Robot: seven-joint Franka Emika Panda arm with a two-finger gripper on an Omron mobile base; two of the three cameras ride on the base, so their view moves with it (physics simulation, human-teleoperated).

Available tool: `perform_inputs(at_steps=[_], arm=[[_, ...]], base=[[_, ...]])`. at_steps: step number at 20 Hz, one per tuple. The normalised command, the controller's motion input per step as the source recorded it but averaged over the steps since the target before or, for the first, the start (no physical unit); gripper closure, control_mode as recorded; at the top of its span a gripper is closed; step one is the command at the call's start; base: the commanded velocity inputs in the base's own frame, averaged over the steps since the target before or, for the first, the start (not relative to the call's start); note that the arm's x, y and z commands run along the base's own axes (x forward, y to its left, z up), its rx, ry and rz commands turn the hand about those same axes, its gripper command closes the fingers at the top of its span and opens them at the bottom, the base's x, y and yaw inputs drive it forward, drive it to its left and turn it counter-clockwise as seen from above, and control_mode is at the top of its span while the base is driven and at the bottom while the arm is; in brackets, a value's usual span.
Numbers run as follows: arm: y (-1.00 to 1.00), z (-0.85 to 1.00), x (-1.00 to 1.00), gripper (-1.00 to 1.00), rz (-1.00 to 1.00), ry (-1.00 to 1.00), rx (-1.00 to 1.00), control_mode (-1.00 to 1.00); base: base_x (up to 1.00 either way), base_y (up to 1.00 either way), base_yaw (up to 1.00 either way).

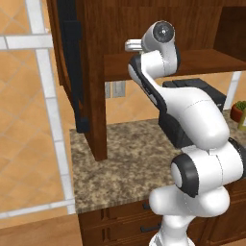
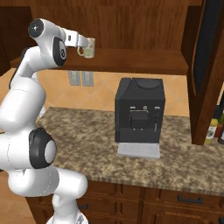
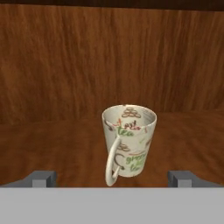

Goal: Gather all objects into one cabinet and sort the glasses and bowls to opposite sides.

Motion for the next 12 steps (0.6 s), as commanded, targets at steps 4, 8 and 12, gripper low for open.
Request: perform_inputs(at_steps=[4, 8, 12], arm=[[0.00, 0.00, 0.00, -1.00, 0.00, 0.00, 0.00, -1.00], [0.00, 0.00, 0.00, -1.00, 0.00, 0.00, 0.00, -1.00], [0.00, 0.00, 0.00, -1.00, 0.00, 0.00, 0.00, -1.00]], base=[[0.00, 0.00, 0.00], [0.00, 0.00, 0.00], [0.00, 0.00, 0.00]])
